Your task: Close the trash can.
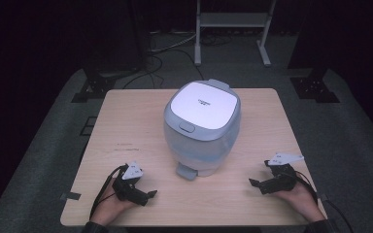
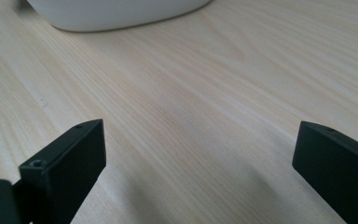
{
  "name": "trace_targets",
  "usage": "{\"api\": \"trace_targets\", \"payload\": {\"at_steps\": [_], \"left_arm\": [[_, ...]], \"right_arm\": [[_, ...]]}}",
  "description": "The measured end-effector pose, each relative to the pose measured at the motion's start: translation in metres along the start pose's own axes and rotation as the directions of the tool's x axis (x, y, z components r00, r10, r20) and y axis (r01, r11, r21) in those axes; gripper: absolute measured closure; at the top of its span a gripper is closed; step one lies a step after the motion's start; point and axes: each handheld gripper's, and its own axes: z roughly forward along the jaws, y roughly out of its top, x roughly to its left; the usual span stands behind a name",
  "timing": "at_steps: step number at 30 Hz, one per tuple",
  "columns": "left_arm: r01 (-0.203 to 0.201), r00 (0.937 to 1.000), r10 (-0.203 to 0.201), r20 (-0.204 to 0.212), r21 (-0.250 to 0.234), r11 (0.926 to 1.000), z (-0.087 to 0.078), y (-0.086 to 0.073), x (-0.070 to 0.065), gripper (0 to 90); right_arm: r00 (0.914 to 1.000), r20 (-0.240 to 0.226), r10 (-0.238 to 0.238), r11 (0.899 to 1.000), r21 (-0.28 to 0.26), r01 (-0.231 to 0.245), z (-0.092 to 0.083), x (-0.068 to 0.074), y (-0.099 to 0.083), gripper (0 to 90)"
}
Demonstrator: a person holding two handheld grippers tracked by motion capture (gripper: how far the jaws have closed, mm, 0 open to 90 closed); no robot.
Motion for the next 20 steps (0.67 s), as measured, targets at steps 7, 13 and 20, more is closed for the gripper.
{"api": "trace_targets", "payload": {"at_steps": [7,13,20], "left_arm": [[0.0,1.0,0.0,0.0,0.0,1.0,0.0,0.0,0.0,0.0],[0.0,1.0,0.0,0.0,0.0,1.0,0.0,0.0,0.0,0.0],[0.0,1.0,0.0,0.0,0.0,1.0,0.0,0.0,0.0,0.0]], "right_arm": [[0.9999,0.016,0.0,0.999,0.04,0.0,0.007,-0.002,-0.006,1.9],[0.9993,0.036,-0.006,0.998,0.064,0.004,0.012,-0.001,-0.008,0.9],[0.9987,0.05,0.005,0.999,0.033,-0.007,0.012,-0.002,-0.011,0.9]]}}
